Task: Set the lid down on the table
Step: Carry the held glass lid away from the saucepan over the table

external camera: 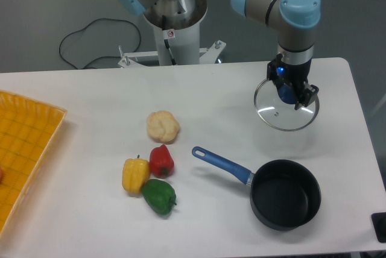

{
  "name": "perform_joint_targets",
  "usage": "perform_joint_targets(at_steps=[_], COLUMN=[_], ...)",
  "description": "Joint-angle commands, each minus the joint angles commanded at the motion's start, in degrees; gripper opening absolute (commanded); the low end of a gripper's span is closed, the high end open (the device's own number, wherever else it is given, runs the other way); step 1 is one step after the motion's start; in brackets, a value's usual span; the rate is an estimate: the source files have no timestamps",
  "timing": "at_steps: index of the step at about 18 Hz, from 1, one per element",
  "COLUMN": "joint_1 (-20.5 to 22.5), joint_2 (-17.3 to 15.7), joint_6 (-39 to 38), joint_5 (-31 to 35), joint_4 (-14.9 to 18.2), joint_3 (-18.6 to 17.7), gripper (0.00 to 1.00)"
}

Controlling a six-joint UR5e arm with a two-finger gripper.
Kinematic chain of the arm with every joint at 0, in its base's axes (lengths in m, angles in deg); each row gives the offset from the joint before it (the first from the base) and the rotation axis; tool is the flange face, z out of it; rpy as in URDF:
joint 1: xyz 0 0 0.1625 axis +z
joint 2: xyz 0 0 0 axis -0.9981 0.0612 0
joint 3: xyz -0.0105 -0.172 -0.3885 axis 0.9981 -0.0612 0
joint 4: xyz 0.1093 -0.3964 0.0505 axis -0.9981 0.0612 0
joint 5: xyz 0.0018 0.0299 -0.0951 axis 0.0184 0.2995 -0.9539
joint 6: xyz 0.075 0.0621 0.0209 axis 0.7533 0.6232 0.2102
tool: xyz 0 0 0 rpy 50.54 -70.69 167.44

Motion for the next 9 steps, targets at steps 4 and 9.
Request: perform_joint_targets(at_steps=[4,9], joint_1=[0.2,0.4], joint_2=[0.1,0.7], joint_6=[0.0,0.0], joint_5=[0.0,0.1], joint_4=[-2.5,-3.4], joint_3=[-2.0,-3.2], gripper=[0.56,0.56])
